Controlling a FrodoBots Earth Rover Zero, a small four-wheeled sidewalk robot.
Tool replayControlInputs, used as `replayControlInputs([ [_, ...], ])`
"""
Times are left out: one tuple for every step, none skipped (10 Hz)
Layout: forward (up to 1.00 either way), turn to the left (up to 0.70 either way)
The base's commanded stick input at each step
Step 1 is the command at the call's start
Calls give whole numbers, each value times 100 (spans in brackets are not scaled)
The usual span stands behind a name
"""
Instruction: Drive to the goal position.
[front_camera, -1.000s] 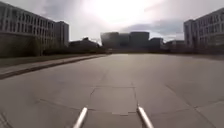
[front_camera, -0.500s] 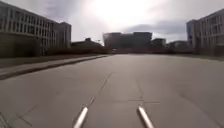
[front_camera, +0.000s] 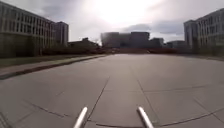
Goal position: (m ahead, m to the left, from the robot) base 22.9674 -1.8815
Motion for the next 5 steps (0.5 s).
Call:
replayControlInputs([
  [100,-27],
  [100,-27],
  [100,-27],
  [100,-27],
  [100,-27],
])
